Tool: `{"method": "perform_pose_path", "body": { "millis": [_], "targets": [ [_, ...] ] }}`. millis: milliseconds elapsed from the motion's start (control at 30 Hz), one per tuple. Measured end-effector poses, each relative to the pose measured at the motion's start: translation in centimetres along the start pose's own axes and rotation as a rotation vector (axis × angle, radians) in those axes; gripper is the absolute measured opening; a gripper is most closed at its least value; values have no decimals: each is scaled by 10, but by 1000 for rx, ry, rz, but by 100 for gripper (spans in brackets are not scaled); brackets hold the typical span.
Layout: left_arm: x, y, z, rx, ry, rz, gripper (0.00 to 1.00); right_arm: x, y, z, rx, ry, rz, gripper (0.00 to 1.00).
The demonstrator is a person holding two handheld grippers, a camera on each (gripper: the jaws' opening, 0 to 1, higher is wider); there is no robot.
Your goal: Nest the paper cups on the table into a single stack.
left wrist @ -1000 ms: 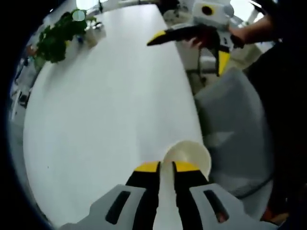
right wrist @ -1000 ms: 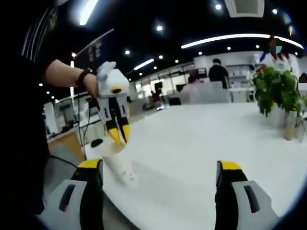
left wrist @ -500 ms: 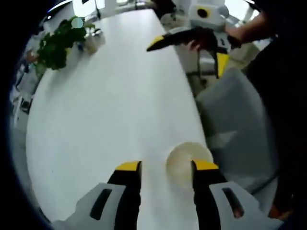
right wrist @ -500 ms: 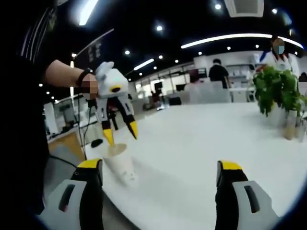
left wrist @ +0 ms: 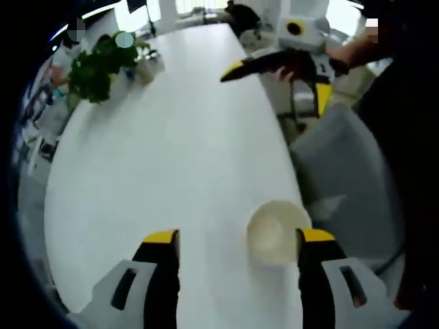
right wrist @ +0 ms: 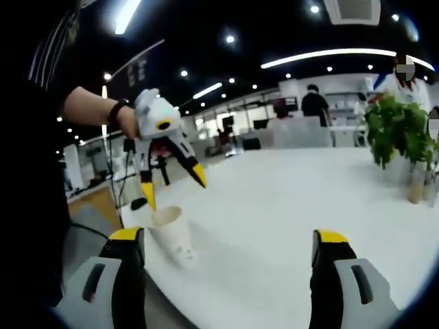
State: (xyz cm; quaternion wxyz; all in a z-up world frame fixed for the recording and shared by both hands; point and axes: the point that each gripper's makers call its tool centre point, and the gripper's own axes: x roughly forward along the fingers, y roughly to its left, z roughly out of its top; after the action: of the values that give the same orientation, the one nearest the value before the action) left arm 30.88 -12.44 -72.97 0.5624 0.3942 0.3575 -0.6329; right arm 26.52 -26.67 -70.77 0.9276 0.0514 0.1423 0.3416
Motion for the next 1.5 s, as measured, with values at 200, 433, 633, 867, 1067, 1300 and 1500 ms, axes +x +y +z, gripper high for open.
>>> {"method": "perform_pose_path", "body": {
  "millis": [200, 433, 633, 867, 1067, 1300, 1500],
  "targets": [
    [-2, 3, -8, -37, -4, 30, 89, 1, 2, 0, -7, 6, 2, 100],
    [-5, 5, -2, -41, -50, 54, 99, 1, 3, 1, -6, 5, 3, 100],
    [-8, 6, -2, -39, -57, 64, 100, 3, 5, 2, -5, 1, 9, 100],
    [-18, 5, -10, -79, -61, 86, 100, 5, 7, 4, -14, 3, 20, 100],
    [-29, 4, -13, -76, -68, 111, 100, 6, 7, 9, -30, 6, 28, 100],
    [-44, 9, -13, -141, -151, 154, 100, 6, 8, 13, -48, 14, 38, 100],
    [-57, 10, -18, -193, -246, 205, 100, 5, 9, 15, -63, 21, 47, 100]
  ]
}}
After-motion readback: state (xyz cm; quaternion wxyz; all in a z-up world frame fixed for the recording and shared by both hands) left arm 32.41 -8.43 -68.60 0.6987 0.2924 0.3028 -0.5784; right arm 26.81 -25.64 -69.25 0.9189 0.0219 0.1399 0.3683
